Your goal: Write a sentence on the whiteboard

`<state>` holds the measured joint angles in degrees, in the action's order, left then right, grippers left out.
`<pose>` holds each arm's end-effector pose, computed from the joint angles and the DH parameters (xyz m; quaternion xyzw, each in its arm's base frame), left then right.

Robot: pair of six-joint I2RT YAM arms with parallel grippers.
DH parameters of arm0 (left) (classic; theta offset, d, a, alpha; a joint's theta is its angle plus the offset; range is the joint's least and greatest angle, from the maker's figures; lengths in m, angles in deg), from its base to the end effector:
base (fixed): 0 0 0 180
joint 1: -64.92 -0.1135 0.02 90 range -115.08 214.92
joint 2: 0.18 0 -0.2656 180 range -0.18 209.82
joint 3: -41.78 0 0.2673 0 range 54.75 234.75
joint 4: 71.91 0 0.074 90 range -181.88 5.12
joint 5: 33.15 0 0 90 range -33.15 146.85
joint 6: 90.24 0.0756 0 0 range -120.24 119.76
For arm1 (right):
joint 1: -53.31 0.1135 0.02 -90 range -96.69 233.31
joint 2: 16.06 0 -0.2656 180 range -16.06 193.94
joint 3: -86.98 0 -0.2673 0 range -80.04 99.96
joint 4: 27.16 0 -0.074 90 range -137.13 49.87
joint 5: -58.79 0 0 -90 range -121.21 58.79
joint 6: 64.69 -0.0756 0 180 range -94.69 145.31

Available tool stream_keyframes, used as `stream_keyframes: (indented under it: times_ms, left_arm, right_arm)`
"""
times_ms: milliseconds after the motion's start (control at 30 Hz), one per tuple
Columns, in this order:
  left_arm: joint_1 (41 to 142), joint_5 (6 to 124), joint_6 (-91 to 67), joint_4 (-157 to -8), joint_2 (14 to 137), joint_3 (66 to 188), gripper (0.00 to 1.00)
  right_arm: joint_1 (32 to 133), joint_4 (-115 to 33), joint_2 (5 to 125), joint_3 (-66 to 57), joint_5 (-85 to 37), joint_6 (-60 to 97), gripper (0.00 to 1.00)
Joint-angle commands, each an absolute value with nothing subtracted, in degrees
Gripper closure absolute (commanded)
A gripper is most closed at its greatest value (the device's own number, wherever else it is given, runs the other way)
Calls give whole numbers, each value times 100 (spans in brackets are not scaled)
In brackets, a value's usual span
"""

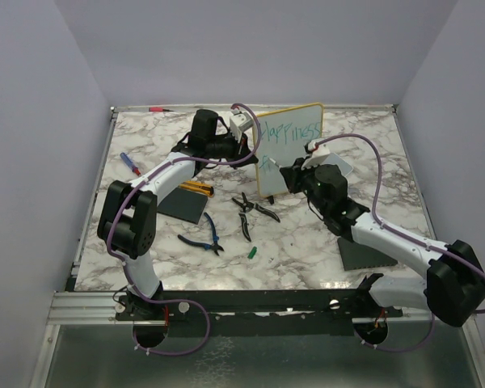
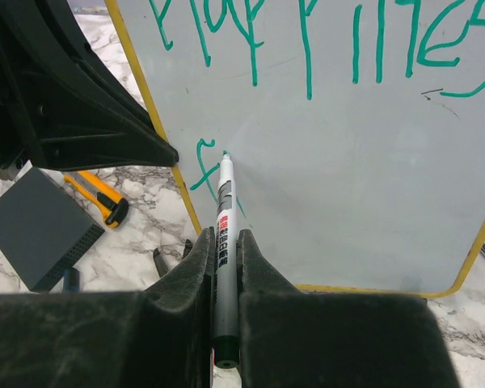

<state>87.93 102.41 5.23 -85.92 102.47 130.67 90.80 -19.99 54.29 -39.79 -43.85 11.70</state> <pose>0.3932 -0.2256 0.2499 0.3881 0.7159 -0.4003 0.4203 0.2732 0.1887 0.2594 -0.0882 0.7593 0.1996 0.6131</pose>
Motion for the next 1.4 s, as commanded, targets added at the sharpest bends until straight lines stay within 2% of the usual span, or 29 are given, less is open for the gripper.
stream_keyframes:
  times_ms: [0,400,1367]
  left_arm:
    - [8824,10147,803,-8814,10091,12928,100]
    - [8826,10140,802,-8814,10072,12928,100]
    - [8821,10141,811,-8815,10072,12919,100]
  right_arm:
    - [9066,-1826,5525,-3883,-4538,1229,99]
    - [9066,-2185,4838,-4305,-4520,1169,99]
    - [9066,-1898,5548,-4292,-4755,1308,99]
